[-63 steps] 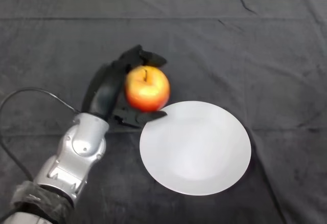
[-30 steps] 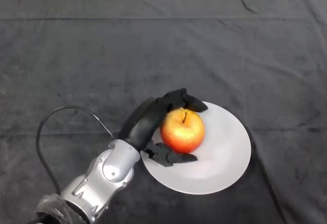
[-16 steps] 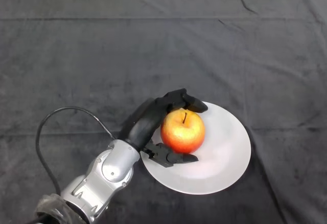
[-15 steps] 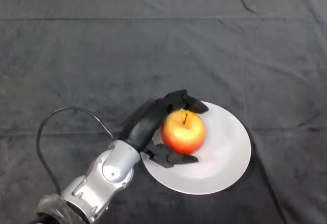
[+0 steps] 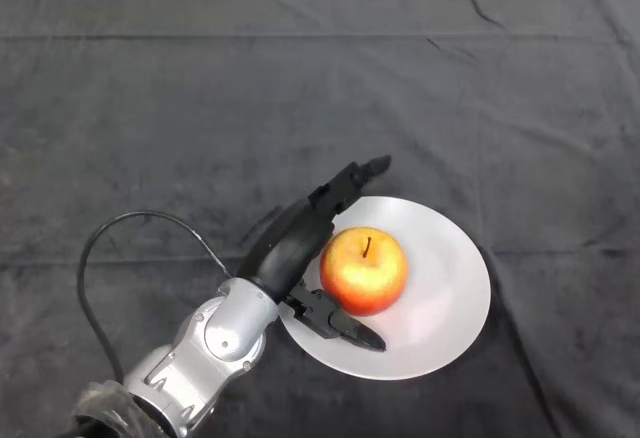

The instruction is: Move the apple to the plate

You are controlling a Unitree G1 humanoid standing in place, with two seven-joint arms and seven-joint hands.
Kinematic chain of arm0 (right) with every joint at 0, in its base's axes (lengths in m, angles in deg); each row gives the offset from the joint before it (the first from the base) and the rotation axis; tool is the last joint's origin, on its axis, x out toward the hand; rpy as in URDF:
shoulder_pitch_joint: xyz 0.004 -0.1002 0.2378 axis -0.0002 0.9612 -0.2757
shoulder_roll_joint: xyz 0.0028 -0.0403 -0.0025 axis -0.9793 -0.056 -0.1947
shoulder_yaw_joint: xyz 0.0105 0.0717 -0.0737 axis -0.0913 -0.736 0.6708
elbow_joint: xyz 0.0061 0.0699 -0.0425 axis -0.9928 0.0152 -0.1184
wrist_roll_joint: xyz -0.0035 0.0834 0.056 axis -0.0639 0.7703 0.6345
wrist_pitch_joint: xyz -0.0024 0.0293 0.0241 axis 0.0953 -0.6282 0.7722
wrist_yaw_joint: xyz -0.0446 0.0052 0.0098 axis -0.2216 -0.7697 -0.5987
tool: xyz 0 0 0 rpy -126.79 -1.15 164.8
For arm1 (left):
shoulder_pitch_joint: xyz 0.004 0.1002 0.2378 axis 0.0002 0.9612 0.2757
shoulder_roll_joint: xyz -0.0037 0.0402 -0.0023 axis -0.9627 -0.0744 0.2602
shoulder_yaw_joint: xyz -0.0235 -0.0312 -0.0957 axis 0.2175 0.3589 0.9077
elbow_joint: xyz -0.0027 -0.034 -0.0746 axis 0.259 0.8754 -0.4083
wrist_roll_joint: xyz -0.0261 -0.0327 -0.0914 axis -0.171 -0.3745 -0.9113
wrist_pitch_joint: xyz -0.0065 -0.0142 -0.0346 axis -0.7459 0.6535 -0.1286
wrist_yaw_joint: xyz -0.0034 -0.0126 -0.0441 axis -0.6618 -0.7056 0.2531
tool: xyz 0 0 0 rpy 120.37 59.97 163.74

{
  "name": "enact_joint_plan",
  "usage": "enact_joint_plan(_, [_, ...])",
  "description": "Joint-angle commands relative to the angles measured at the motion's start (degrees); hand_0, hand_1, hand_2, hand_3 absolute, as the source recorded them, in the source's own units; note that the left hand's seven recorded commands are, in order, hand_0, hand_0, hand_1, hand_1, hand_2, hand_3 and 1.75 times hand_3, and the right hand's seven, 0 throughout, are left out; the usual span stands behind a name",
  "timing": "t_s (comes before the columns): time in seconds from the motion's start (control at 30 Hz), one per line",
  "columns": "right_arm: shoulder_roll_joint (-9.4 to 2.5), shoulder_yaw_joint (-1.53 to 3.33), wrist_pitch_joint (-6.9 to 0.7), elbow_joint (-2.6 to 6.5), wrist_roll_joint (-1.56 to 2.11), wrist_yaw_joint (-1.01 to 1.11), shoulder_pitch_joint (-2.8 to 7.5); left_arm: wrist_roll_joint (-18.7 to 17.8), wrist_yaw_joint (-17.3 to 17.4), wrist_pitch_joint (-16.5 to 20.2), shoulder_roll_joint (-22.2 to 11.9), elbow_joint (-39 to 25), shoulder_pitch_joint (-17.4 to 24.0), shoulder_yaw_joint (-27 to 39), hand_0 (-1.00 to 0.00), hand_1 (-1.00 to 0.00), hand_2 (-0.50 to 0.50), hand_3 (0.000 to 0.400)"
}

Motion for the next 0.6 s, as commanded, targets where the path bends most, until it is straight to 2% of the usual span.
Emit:
enact_joint_plan(0.03, [1.28,-0.26,0.23,-1.01,1.31,-0.09,-2.23,-1.0,-0.1,1.1,-2.2,0.2,-2.6,-0.1,0.00,0.00,0.00,0.000])
enact_joint_plan(0.37, [1.27,-0.26,0.24,-1.02,1.32,-0.09,-2.22,-2.1,-0.3,1.1,-5.3,-1.9,-2.8,4.7,0.00,0.00,0.00,0.000])
enact_joint_plan(0.6, [1.25,-0.25,0.25,-1.06,1.31,-0.09,-2.21,-2.0,-2.2,0.4,-7.2,-2.6,-2.3,9.1,0.00,0.00,0.00,0.000])
